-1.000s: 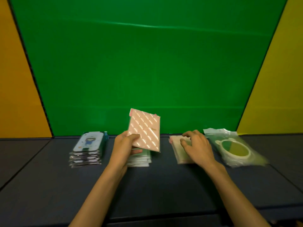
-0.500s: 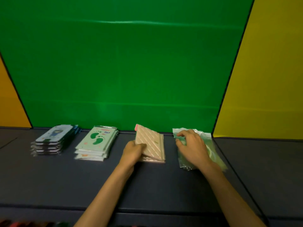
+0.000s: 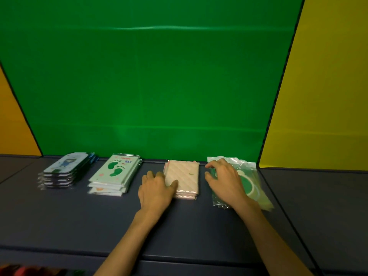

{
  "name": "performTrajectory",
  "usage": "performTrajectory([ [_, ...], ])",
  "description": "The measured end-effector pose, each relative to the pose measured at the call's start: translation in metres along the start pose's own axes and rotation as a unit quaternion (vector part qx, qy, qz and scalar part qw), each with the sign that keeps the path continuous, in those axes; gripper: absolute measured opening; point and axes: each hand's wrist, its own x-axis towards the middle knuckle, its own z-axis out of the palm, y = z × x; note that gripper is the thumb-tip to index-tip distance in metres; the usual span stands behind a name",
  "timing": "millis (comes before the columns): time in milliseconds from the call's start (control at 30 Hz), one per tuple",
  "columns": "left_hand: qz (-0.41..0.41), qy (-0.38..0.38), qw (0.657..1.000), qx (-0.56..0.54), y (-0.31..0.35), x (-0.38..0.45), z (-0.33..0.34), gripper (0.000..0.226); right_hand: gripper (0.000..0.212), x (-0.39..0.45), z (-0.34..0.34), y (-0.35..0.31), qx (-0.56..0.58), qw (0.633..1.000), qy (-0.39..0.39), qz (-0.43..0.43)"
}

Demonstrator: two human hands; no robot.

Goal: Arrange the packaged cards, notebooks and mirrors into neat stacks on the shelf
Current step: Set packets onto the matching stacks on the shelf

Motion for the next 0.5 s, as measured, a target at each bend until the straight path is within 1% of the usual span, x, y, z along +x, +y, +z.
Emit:
performTrajectory([
  [67,0.017,0.017,1.0,0.017,-0.004,-0.003,-0.003,0.051,0.027,0.001,0.005,-0.005,0.007,1.0,-0.001,-0.011],
  [167,0.065,0.035,0.997,-0.012,-0.021,-0.003,-0.018,0.046,0.028,0.003,0.017,-0.019,0.024,0.999,-0.008,-0.036],
  [233,0.112,0.042,0.993,-0.018,-0.04,0.001,-0.032,0.046,0.03,0.004,0.026,-0.035,0.027,0.998,-0.022,-0.048],
  [300,0.151,0.048,0.987,0.013,-0.06,0.007,-0.048,0.053,0.032,0.007,0.036,-0.053,0.03,0.997,-0.032,-0.066],
  [367,0.155,0.057,0.986,0.031,-0.081,0.013,-0.064,0.059,0.032,0.009,0.047,-0.072,0.042,0.995,-0.036,-0.081],
  [500,0.136,0.079,0.987,0.045,-0.129,0.022,-0.093,0.063,0.031,0.013,0.071,-0.117,0.056,0.993,-0.045,-0.099],
])
